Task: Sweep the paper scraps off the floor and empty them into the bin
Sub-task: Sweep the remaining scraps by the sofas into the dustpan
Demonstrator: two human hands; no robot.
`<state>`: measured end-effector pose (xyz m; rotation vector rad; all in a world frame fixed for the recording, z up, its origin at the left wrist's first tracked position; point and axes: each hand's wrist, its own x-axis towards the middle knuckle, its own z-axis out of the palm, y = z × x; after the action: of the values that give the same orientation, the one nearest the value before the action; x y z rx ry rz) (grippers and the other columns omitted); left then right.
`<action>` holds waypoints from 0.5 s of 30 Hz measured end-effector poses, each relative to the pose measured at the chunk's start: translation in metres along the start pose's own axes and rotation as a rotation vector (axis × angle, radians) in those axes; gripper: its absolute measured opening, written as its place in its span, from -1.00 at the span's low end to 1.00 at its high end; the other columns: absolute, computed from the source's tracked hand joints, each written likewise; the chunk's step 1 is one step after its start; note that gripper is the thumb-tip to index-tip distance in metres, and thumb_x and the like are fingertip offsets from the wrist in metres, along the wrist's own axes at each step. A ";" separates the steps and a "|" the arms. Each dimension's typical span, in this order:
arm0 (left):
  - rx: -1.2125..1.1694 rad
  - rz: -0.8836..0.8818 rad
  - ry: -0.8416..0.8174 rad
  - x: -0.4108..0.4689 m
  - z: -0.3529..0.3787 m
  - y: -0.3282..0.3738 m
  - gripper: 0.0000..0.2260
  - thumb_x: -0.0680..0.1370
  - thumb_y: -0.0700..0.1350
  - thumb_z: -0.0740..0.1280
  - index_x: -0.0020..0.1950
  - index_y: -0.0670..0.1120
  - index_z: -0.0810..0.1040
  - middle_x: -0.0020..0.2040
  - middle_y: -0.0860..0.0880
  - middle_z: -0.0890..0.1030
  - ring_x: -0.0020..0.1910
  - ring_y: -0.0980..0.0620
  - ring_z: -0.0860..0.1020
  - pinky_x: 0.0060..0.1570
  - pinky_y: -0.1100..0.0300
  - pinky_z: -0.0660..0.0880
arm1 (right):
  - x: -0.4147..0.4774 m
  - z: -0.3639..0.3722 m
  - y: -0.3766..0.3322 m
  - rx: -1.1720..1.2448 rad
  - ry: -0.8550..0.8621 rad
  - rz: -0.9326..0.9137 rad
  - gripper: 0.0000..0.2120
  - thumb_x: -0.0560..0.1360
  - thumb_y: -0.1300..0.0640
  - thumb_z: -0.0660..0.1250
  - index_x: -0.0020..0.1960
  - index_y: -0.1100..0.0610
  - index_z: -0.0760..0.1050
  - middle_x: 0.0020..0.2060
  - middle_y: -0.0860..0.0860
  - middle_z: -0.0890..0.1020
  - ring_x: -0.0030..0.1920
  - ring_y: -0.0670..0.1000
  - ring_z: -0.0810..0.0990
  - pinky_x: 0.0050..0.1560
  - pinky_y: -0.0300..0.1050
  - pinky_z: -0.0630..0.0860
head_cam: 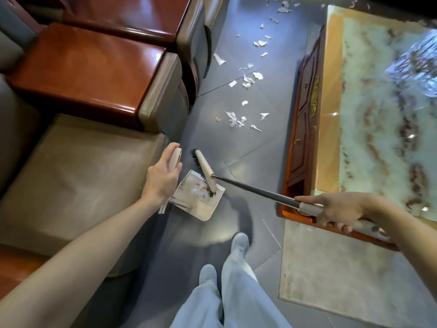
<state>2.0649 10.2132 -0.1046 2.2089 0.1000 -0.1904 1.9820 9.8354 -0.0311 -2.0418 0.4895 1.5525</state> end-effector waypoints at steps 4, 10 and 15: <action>-0.011 0.010 0.020 0.038 0.017 0.020 -0.62 0.58 -0.09 0.27 0.25 0.36 0.34 -0.14 -0.02 0.55 -0.18 -0.26 0.58 -0.08 -0.13 0.57 | 0.010 -0.048 0.006 0.135 0.065 -0.037 -0.27 0.48 0.32 0.23 0.47 -0.27 0.15 -0.52 -0.01 0.43 -0.54 -0.03 0.36 -0.53 -0.21 0.38; -0.020 0.034 0.066 0.137 0.052 0.073 -0.62 0.58 -0.09 0.28 0.28 0.32 0.37 -0.12 -0.07 0.57 -0.36 -0.03 0.53 -0.30 0.00 0.61 | 0.044 -0.161 0.004 0.324 0.174 -0.106 -0.31 0.52 0.34 0.27 0.51 -0.13 0.17 -0.60 -0.07 0.50 -0.60 -0.09 0.41 -0.57 -0.25 0.38; 0.024 0.035 0.061 0.219 0.073 0.117 -0.62 0.59 -0.07 0.28 0.31 0.32 0.34 -0.12 -0.08 0.58 -0.35 0.01 0.54 -0.45 0.32 0.43 | 0.076 -0.251 -0.011 0.474 0.288 -0.115 -0.33 0.52 0.37 0.24 0.51 -0.07 0.18 -0.57 -0.02 0.51 -0.59 -0.08 0.42 -0.57 -0.23 0.39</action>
<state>2.2900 10.0852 -0.0939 2.2395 0.0930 -0.1053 2.2024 9.6950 -0.0507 -1.8798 0.7523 0.9617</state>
